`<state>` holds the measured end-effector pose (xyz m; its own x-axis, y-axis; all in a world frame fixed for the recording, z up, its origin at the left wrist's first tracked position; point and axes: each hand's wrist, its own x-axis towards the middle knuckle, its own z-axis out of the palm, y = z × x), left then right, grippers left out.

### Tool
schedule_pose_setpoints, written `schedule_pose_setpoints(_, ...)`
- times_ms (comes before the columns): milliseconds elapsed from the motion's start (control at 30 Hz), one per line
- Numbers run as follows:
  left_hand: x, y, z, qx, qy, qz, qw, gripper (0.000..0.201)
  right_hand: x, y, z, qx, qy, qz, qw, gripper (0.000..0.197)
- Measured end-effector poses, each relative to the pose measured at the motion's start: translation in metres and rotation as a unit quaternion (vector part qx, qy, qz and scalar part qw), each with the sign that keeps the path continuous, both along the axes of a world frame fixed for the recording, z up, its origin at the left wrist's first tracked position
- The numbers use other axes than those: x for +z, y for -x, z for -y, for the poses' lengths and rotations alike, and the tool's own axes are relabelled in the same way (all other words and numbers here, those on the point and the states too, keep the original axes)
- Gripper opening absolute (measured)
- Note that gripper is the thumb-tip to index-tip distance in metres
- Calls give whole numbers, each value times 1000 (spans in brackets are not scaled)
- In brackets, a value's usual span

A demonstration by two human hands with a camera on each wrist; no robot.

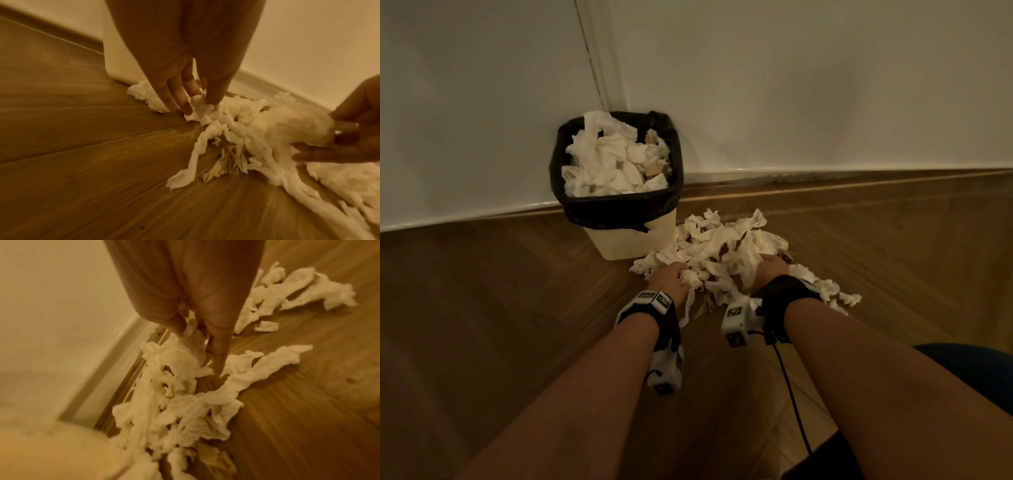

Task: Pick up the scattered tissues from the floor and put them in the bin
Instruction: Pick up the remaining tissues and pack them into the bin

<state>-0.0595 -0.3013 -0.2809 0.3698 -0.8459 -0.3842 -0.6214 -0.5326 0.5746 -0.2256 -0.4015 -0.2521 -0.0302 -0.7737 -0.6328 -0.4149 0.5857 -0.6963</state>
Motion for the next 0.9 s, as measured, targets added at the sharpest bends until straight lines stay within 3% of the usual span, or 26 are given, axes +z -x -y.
schedule_pose_setpoints(67, 0, 1, -1, 1, 11, 9, 1000, 40, -1, -2, 0, -19, -41, 61, 997, 41)
schedule_pose_setpoints(133, 3, 0, -1, 9, 27, 2, 1000, 37, 3, 1, -2, -77, -90, 186, 975, 14)
schedule_pose_setpoints(200, 5, -1, -1, 19, 29, -4, 999, 38, 1, 6, -2, -118, -87, 238, 960, 13)
schedule_pose_setpoints(300, 10, -2, -2, 45, 25, -38, 998, 37, 5, 5, -3, -169, -122, 299, 931, 13)
schedule_pose_setpoints(433, 20, -5, -2, 79, 35, -91, 992, 38, 21, -1, -6, -99, -115, 285, 946, 25)
schedule_pose_setpoints(567, 32, -7, -1, 60, 32, -113, 991, 45, 33, -4, -10, -169, -173, 422, 874, 38)
schedule_pose_setpoints(633, 38, -7, 0, 74, 52, -151, 984, 43, 40, -4, -15, -184, -181, 452, 854, 36)
schedule_pose_setpoints(700, 46, -6, 2, 96, 73, -191, 974, 39, 46, -5, -18, -166, -166, 469, 852, 35)
schedule_pose_setpoints(800, 59, -4, 4, 104, 87, -183, 974, 38, 62, -11, -18, -123, -125, 448, 877, 43)
schedule_pose_setpoints(900, 73, -3, 5, 120, 105, -186, 970, 40, 79, -22, -16, -107, -109, 421, 894, 20)
